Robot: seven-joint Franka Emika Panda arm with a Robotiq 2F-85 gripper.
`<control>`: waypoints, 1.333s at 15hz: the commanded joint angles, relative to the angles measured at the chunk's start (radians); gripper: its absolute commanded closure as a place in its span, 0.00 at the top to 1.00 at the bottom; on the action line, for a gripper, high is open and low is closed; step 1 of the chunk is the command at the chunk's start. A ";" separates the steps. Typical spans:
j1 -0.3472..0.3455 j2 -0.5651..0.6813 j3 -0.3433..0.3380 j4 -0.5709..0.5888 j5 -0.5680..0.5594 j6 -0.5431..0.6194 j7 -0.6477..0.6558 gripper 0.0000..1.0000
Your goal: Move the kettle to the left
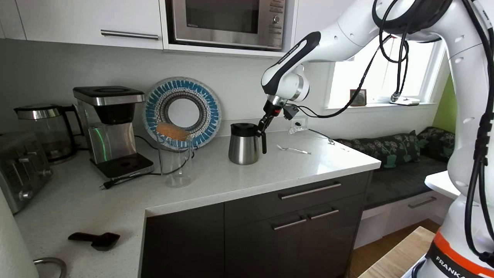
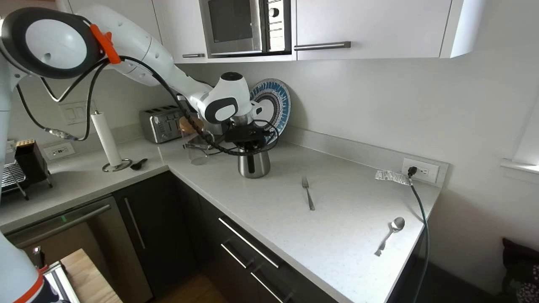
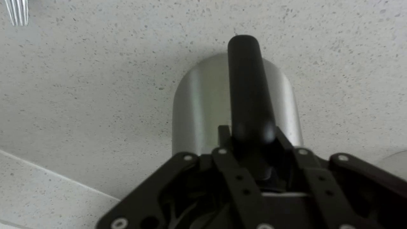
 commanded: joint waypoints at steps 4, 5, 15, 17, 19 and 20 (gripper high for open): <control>0.007 0.071 0.046 0.102 -0.029 0.004 0.027 0.08; 0.008 0.083 0.052 0.116 -0.029 0.006 0.026 0.08; 0.021 0.159 0.078 0.232 -0.054 -0.002 0.040 0.73; 0.020 0.157 0.081 0.238 -0.055 -0.011 0.044 0.88; 0.027 0.135 0.066 0.227 -0.073 -0.051 0.075 1.00; 0.032 0.113 0.052 0.215 -0.091 -0.099 0.107 1.00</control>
